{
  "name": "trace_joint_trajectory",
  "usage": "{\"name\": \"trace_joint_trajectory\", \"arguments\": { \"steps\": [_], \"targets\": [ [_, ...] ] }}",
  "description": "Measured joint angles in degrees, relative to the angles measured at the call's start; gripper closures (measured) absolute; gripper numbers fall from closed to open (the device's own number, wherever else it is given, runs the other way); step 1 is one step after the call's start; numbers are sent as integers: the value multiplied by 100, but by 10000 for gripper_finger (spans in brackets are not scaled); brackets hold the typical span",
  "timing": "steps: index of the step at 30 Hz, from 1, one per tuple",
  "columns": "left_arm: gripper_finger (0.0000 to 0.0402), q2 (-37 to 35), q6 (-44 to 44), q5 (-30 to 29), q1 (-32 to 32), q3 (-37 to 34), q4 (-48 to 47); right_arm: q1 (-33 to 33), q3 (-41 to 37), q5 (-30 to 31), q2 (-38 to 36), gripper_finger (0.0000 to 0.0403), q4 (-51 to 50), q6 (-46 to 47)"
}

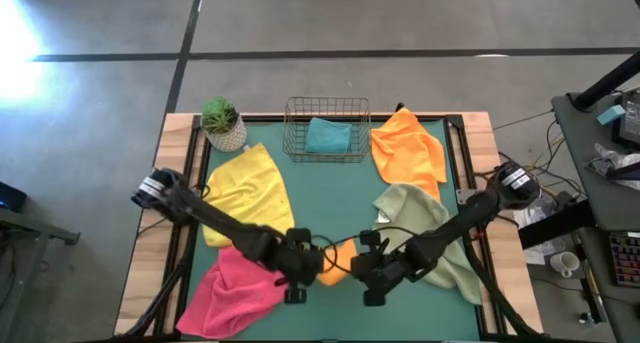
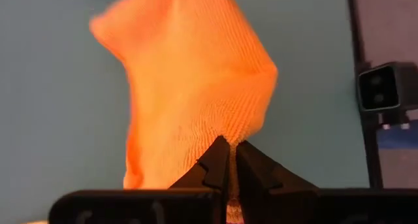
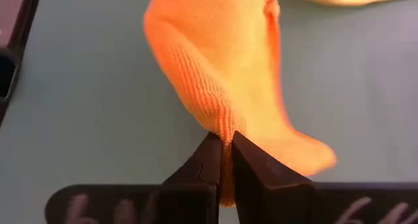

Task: Fold microfiber towels
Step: Put the left orange microfiber cloth into the wire basket

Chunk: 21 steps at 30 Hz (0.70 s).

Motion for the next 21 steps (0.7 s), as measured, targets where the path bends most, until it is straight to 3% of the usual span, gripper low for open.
{"name": "trace_joint_trajectory", "arguments": {
  "steps": [9,17,21],
  "targets": [
    [400,-610,885,12,529,-2,-744,-286,500,644,-370,392,-637,164],
    [400,-1084,1878,-869,998,46,-872,-793,951,1280,-678,392,-1309,114],
    [400,-1324,2313,-981,1350,54,-854,-1125,963,1493,-818,392,-1380,50]
  ]
}}
